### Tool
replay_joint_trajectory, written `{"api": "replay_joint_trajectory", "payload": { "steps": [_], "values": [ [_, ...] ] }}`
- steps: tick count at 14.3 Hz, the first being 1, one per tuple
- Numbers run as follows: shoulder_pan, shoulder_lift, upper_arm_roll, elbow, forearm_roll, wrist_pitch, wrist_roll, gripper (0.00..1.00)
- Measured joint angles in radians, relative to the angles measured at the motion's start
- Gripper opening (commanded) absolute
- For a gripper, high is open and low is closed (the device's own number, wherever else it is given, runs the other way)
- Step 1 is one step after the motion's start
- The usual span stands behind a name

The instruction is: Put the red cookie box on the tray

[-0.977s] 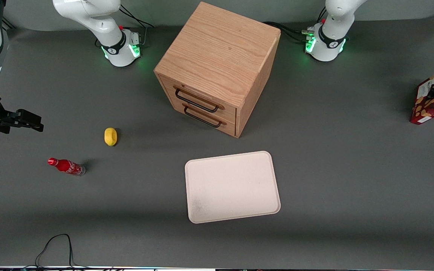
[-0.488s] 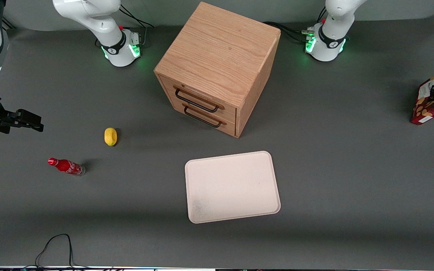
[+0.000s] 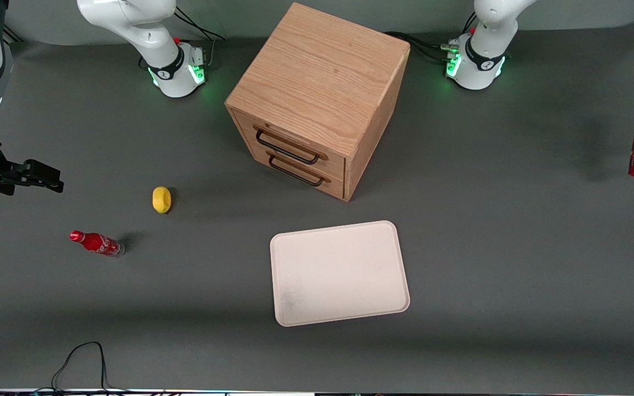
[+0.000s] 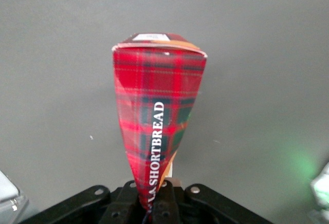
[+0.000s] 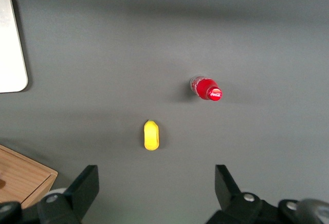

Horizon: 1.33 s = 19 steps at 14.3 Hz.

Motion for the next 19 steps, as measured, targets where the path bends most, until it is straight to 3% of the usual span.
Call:
{"api": "replay_joint_trajectory", "payload": {
  "steps": [5,10,15,19],
  "values": [
    [-0.143,-0.062,-0.004,0.263,0.016,-0.35,-0.189,0.0],
    [-0.173,-0.061,-0.057,0.356,0.014,-0.453,-0.299,0.0],
    [-0.183,-0.044,-0.307,0.383,-0.068,-0.483,-0.721,0.0],
    [-0.244,0.072,-0.493,0.45,-0.138,-0.453,-1.16,0.0]
  ]
}}
